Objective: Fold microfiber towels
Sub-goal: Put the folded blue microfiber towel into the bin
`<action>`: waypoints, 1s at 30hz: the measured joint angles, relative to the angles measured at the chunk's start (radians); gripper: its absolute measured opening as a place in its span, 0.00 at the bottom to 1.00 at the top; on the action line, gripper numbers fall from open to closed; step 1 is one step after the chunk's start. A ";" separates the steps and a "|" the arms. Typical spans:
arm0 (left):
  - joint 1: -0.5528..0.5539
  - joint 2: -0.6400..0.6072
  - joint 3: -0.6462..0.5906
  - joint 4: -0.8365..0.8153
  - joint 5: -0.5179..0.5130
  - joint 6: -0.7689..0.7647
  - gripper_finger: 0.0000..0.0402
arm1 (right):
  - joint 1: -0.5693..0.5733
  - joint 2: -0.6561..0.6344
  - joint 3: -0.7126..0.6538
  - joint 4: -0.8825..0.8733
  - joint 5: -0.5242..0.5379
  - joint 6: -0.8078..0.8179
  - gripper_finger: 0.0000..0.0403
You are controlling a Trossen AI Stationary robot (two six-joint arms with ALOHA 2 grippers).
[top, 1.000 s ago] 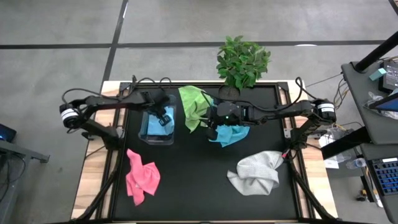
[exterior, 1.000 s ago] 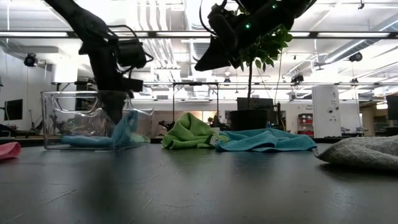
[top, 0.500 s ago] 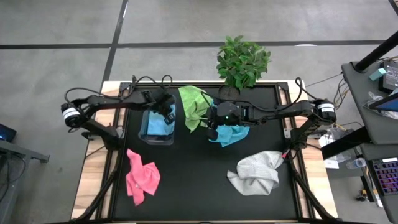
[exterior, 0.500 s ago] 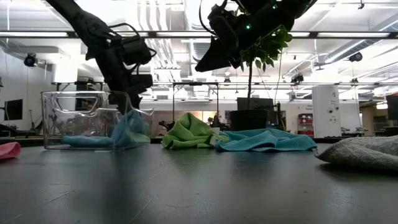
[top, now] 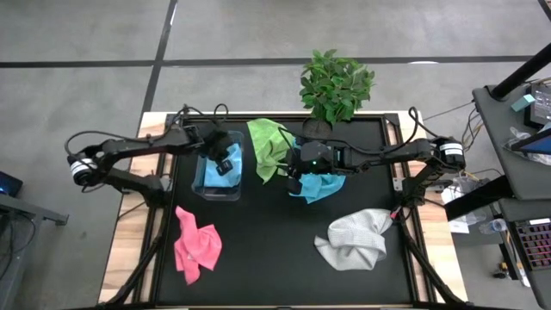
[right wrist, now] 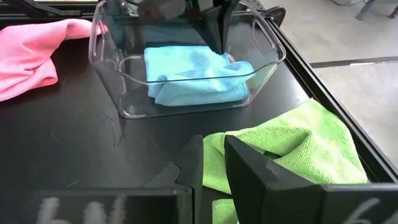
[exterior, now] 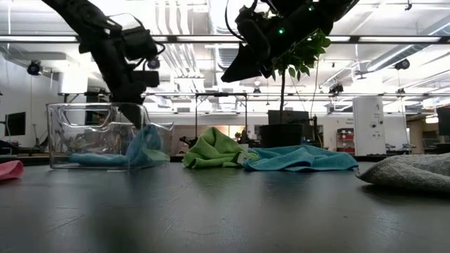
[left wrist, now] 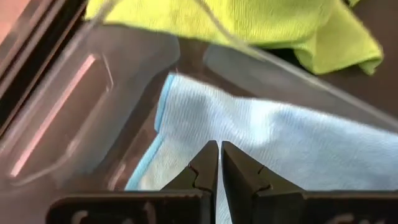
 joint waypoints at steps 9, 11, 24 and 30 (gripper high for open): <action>0.000 0.074 -0.089 0.094 -0.004 -0.054 0.02 | 0.000 0.000 0.000 0.000 0.013 0.000 0.14; 0.000 0.094 -0.094 0.092 -0.005 -0.063 0.02 | 0.000 0.000 0.000 0.000 0.016 0.001 0.14; -0.001 0.089 -0.074 0.085 -0.033 -0.084 0.02 | 0.000 0.000 0.000 0.001 0.017 0.008 0.14; -0.001 0.038 -0.073 0.147 -0.030 -0.081 0.02 | 0.000 0.000 0.000 0.001 0.017 0.008 0.14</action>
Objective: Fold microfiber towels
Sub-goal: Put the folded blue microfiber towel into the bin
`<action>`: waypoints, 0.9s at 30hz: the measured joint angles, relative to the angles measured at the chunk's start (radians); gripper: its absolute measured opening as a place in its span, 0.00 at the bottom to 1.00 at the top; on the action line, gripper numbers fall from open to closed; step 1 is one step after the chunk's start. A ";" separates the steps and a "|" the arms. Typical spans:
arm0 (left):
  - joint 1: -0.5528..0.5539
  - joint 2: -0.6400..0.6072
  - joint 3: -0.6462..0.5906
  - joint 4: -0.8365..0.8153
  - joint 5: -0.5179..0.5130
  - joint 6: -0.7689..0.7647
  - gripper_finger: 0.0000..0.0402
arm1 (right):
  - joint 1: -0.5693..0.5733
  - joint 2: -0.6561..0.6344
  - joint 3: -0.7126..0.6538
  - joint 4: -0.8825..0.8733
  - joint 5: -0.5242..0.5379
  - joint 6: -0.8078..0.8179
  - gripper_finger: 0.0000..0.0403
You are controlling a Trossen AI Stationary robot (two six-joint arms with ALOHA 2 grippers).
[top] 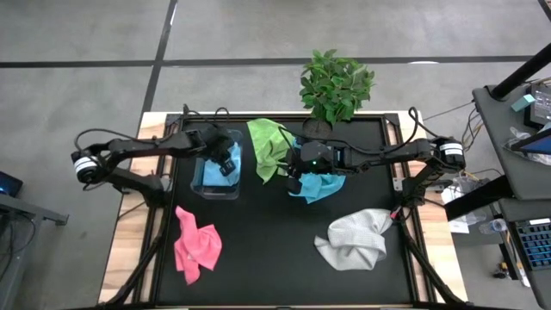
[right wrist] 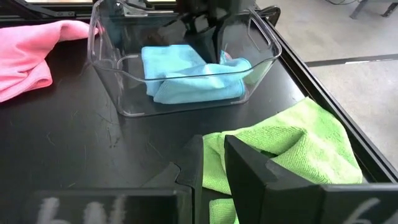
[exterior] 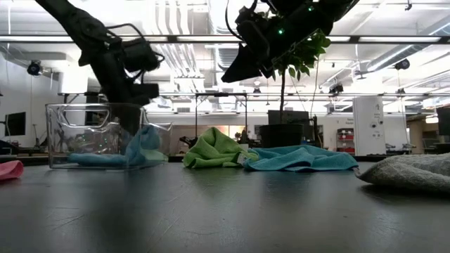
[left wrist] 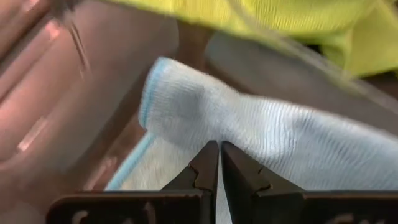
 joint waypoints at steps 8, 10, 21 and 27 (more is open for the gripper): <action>-0.002 -0.084 -0.004 0.043 0.002 0.009 0.02 | 0.000 0.000 0.000 -0.001 0.000 0.008 0.14; -0.001 -0.099 -0.018 0.039 0.001 0.030 0.02 | 0.000 0.000 0.000 -0.005 -0.001 0.010 0.14; 0.000 -0.003 -0.040 0.064 -0.012 0.033 0.02 | 0.000 0.000 0.000 -0.010 -0.001 0.004 0.14; 0.000 0.077 -0.029 0.163 0.017 0.029 0.02 | 0.000 0.000 -0.002 -0.009 -0.001 -0.005 0.14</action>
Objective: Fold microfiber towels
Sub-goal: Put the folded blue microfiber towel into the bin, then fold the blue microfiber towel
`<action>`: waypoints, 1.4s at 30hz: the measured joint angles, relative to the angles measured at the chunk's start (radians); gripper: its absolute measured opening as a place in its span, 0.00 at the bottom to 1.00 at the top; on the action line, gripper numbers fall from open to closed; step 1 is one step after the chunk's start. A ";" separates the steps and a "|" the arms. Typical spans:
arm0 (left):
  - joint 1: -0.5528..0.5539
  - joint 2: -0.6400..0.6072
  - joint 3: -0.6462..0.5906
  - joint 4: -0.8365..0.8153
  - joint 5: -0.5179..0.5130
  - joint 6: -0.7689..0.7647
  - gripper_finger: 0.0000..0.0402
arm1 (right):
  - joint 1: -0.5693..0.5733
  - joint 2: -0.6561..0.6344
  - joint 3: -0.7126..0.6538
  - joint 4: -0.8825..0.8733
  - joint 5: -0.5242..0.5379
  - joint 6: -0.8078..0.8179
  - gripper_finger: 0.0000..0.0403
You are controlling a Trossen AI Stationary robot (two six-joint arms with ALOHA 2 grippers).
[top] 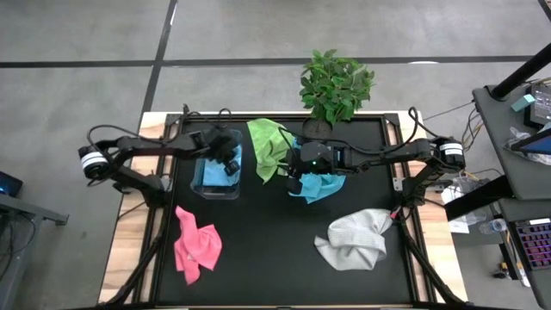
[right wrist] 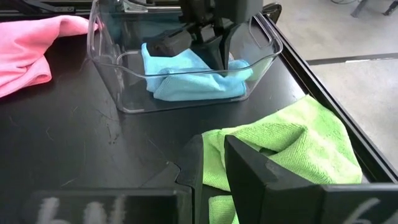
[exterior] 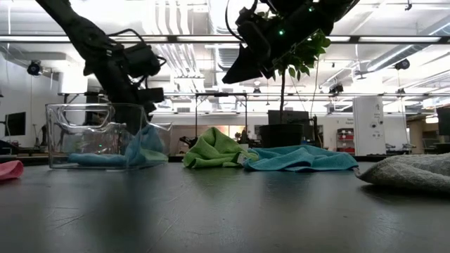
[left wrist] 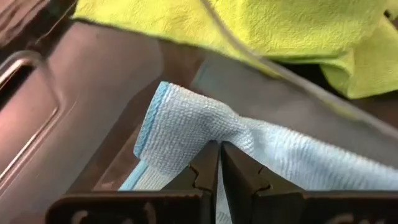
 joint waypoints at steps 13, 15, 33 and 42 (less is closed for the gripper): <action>-0.002 -0.056 0.019 0.015 0.010 -0.008 0.02 | 0.000 0.000 -0.019 0.004 0.000 -0.012 0.14; -0.002 -0.091 0.019 0.015 0.011 -0.028 0.02 | 0.003 0.000 -0.022 0.005 0.000 0.009 0.14; -0.293 -0.395 0.006 0.302 0.013 -0.029 0.02 | 0.029 0.013 -0.104 -0.213 -0.055 0.439 0.25; -0.376 -0.363 0.004 0.380 0.013 -0.029 0.02 | 0.029 0.185 -0.073 -0.134 -0.057 0.473 0.40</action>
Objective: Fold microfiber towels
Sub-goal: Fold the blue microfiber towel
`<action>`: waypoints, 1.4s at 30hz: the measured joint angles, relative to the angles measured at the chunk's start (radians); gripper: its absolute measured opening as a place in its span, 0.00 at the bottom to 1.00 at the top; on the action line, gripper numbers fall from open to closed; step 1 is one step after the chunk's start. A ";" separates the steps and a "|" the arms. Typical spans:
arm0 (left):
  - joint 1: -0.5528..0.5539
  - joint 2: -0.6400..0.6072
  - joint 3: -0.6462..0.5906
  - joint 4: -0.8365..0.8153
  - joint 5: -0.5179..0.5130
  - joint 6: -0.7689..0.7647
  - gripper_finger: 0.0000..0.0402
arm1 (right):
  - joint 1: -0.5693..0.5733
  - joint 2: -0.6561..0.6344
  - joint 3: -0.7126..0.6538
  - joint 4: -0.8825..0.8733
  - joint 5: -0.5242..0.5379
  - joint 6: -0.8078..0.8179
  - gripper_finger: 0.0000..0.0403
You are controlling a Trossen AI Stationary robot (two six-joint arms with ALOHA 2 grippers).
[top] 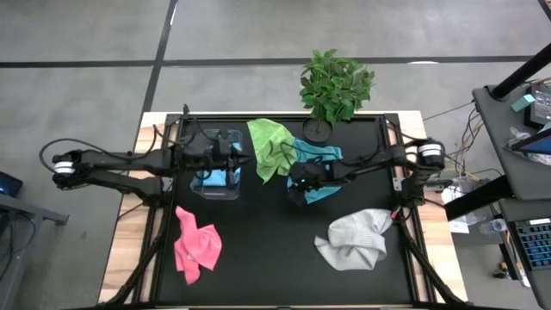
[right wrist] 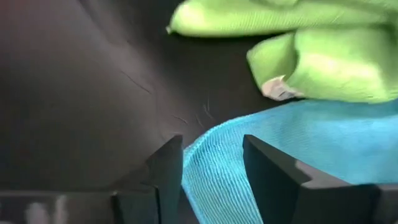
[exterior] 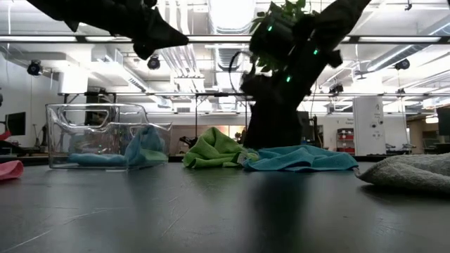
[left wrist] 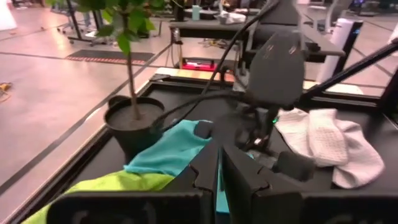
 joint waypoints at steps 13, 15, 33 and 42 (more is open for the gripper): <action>-0.044 0.007 -0.001 0.007 -0.003 -0.002 0.02 | 0.004 0.097 0.027 0.004 0.008 0.049 0.31; -0.044 0.008 -0.001 0.008 -0.003 -0.002 0.02 | 0.004 0.097 0.026 0.004 0.014 0.048 0.25; -0.049 0.044 -0.002 0.025 -0.003 0.000 0.02 | 0.072 -0.115 0.024 -0.038 -0.032 -0.231 0.02; -0.089 0.194 -0.002 0.349 0.117 0.033 0.18 | 0.100 -0.385 0.024 -0.057 -0.200 -0.400 0.02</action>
